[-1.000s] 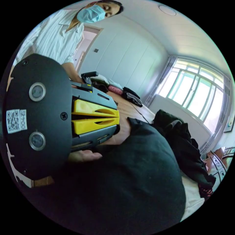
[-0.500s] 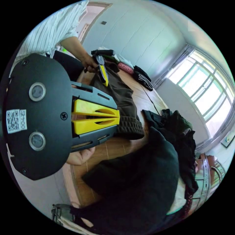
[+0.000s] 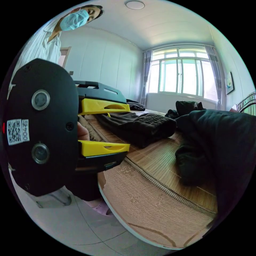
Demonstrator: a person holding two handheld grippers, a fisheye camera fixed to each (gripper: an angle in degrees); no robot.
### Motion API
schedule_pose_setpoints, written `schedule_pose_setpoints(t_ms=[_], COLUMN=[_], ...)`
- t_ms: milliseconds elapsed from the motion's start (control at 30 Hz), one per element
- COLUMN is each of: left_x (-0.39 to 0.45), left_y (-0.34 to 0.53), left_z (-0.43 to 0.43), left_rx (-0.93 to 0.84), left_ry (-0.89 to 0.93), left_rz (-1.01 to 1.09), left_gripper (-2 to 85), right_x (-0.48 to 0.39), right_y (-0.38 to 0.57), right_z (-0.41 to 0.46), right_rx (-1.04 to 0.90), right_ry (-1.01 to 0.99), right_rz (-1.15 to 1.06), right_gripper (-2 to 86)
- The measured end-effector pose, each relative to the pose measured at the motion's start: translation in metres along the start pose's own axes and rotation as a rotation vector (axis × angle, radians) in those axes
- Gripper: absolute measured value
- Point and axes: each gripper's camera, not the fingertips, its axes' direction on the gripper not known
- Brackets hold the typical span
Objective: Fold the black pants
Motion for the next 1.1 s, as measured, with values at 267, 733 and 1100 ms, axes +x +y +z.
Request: schedule_pose_setpoints(t_ms=[267, 733, 1100], left_x=[0.009, 0.033, 0.099], left_y=[0.0, -0.01, -0.048], left_z=[-0.017, -0.07, -0.122], left_rx=[0.018, 0.034, -0.039], left_ry=[0.028, 0.055, 0.22], left_rz=[-0.034, -0.05, -0.024], left_gripper=[0.5, 0.5, 0.5], right_x=[0.0, 0.025, 0.04], right_y=[-0.014, -0.029, -0.032], right_z=[0.025, 0.096, 0.076], right_rx=[0.039, 0.042, 0.132], right_ry=[0.019, 0.036, 0.278], right_rz=[0.062, 0.084, -0.044], right_gripper=[16.5, 10.8, 9.3])
